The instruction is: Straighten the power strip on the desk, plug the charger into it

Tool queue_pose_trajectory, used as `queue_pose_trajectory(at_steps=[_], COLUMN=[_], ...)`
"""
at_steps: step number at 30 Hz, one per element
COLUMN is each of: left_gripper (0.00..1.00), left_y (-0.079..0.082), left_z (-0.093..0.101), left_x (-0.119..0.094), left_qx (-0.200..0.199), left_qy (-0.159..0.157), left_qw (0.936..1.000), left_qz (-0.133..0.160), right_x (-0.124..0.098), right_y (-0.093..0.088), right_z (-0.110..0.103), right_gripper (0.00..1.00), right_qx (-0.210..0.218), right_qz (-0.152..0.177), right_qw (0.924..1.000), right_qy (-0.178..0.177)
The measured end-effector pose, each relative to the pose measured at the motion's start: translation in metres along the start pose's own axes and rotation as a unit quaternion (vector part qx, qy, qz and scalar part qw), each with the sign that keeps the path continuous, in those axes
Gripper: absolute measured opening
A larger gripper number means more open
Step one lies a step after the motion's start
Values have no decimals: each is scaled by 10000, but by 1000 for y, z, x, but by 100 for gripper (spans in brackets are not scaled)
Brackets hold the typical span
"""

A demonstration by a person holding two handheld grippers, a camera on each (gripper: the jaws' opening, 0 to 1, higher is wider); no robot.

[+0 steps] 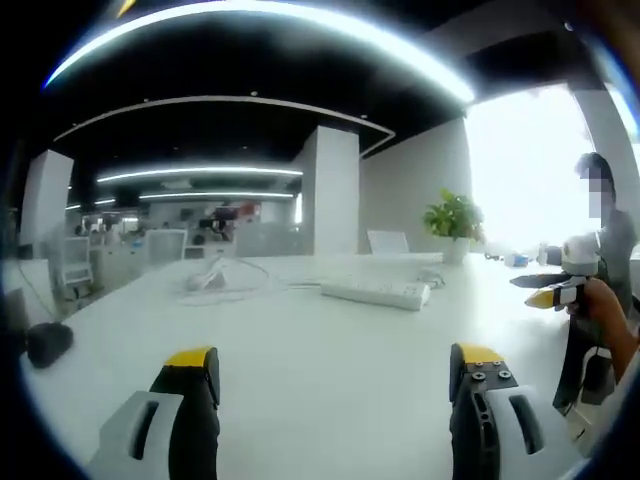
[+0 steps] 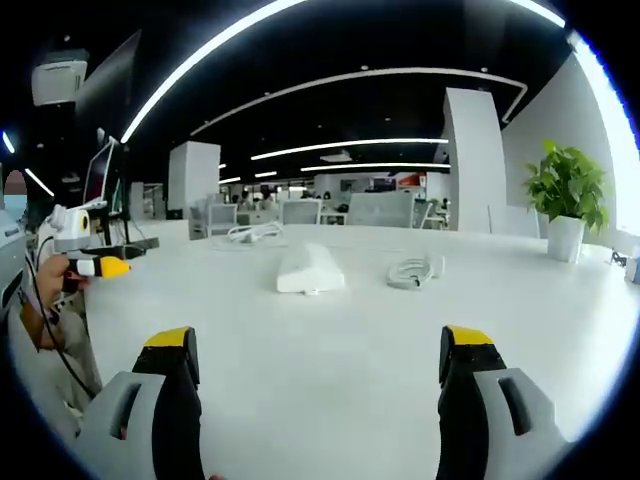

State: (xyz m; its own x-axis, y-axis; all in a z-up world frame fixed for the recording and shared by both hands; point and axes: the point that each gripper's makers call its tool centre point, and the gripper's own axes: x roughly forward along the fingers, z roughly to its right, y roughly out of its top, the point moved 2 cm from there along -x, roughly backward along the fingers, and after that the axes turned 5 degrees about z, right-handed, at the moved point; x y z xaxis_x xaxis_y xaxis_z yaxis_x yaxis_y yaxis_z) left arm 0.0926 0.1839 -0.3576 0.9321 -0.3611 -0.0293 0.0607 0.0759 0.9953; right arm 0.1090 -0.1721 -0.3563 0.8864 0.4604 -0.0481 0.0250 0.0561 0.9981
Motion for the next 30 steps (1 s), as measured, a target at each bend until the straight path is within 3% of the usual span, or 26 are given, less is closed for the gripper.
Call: queue_pose_trajectory(at_steps=[30], left_gripper=[98], left_y=[-3], left_z=[2], left_x=[1], left_qx=[34], left_qy=[-13], left_qw=[10000], left_qz=[-61], right_x=[-3], right_y=[-1], right_z=[2], right_gripper=[99], right_qx=[-30], right_qz=[-60], right_qw=[10000], right_qy=[-47])
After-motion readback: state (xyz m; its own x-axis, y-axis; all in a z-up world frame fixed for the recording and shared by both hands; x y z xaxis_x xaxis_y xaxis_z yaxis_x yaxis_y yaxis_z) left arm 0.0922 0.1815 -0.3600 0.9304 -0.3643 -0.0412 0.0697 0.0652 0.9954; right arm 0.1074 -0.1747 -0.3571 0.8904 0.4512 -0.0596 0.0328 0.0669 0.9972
